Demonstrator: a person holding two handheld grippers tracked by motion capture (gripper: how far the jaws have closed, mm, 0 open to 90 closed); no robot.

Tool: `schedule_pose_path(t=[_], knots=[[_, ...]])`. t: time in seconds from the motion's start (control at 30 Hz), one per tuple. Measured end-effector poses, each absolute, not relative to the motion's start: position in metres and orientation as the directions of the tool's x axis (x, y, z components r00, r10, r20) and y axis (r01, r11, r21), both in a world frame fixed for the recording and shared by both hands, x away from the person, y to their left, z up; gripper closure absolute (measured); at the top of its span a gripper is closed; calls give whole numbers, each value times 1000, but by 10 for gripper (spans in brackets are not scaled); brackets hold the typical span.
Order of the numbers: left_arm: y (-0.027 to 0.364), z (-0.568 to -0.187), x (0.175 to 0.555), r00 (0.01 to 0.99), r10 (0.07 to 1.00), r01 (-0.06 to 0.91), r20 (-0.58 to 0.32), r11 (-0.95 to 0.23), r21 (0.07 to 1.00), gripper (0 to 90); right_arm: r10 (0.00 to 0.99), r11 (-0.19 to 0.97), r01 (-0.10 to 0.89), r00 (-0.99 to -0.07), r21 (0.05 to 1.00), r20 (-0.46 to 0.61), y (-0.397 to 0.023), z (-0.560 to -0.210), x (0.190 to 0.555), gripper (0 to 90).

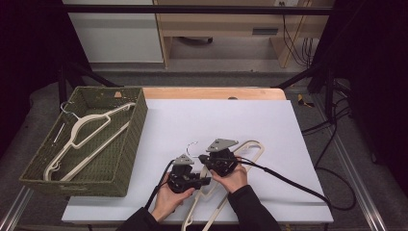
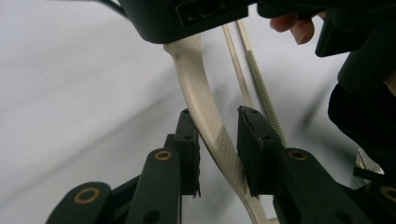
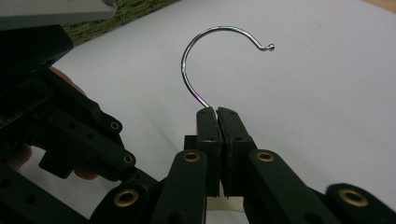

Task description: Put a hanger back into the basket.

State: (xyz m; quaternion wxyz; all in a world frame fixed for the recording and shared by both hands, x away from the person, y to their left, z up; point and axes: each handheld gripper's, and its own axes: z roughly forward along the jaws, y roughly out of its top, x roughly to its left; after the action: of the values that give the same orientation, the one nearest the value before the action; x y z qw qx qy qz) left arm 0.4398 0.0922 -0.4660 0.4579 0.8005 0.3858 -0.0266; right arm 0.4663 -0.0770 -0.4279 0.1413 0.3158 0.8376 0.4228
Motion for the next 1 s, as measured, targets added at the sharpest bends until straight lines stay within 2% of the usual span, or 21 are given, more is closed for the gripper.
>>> schedule_pose_path(t=[0.1, 0.17, 0.37, 0.43, 0.47, 0.6, 0.7, 1.0], knots=[[91, -463, 438, 699, 590, 643, -404, -272, 716, 727, 644, 436, 401, -764, 806, 32, -79, -424, 464, 851], [88, -457, 434, 691, 592, 648, -415, -254, 718, 745, 638, 403, 399, -768, 823, 60, -85, -418, 460, 798], [82, -447, 426, 698, 596, 631, -397, -251, 734, 779, 629, 360, 367, -775, 858, 67, -102, -405, 450, 696], [79, -442, 422, 701, 592, 627, -399, -245, 739, 792, 628, 324, 341, -775, 882, 69, -116, -398, 442, 627], [79, -442, 422, 701, 592, 627, -399, -245, 739, 798, 628, 324, 341, -775, 882, 69, -116, -398, 442, 627], [76, -431, 415, 713, 581, 609, -392, -236, 757, 827, 665, 256, 314, -743, 914, 70, -147, -390, 430, 488], [77, -425, 413, 722, 577, 597, -383, -240, 765, 854, 674, 211, 314, -733, 926, 95, -168, -388, 425, 457], [89, -407, 408, 761, 551, 549, -342, -266, 793, 857, 710, 135, 299, -694, 945, 119, -208, -390, 415, 263]])
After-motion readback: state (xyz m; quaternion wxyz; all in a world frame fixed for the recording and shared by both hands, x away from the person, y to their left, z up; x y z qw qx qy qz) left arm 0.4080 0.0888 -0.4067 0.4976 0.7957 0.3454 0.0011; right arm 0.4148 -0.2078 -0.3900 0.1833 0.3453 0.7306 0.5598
